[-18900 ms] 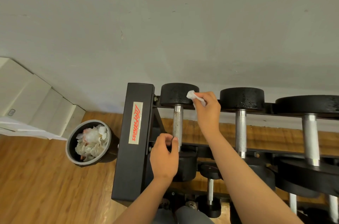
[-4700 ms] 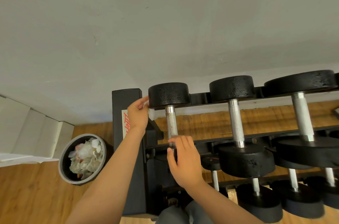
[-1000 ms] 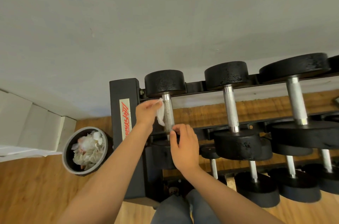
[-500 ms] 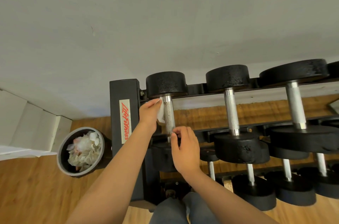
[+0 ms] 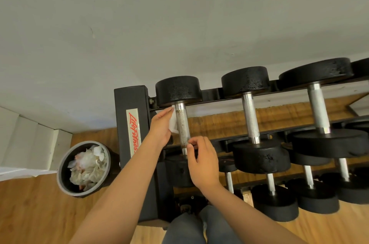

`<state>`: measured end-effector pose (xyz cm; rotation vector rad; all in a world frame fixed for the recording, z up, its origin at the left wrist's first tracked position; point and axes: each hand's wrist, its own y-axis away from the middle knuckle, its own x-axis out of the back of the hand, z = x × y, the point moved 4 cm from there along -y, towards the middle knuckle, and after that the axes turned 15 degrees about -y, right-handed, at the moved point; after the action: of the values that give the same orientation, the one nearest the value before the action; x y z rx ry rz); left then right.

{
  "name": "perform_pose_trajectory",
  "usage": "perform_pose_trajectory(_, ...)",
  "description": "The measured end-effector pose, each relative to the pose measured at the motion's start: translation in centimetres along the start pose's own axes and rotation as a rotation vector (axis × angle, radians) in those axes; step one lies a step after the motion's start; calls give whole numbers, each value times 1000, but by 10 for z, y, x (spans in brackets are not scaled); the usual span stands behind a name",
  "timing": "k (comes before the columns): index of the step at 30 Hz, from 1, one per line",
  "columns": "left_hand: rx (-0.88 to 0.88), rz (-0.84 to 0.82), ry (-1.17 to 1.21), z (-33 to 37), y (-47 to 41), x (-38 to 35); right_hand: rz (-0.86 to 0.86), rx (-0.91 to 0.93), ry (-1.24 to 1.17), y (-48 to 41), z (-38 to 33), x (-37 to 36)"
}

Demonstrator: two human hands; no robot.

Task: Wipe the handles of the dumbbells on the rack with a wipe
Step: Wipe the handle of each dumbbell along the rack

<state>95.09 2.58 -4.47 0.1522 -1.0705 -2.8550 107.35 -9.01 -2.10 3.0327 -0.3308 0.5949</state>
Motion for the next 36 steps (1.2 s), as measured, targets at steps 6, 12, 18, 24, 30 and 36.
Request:
perform_pose_trajectory(6,-28,-100,-114,-23,22,5,15,-12,-25,2,0,0)
perform_pose_trajectory(12,-9,-69,-117,0,9,2,14,-37,-35,1,-2,2)
perform_pose_trajectory(18,-70,-24,-164,-7,15,5,20,-61,-28,1,0,1)
perform_pose_trajectory(24,-112,15,-171,-6,10,7,20,-55,-38,1,-1,2)
perform_pose_trajectory(30,-101,127,-96,-3,9,-1,18,-69,-39,1,0,2)
perform_pose_trajectory(36,-207,117,-346,-21,30,13,19,-68,-40,1,1,2)
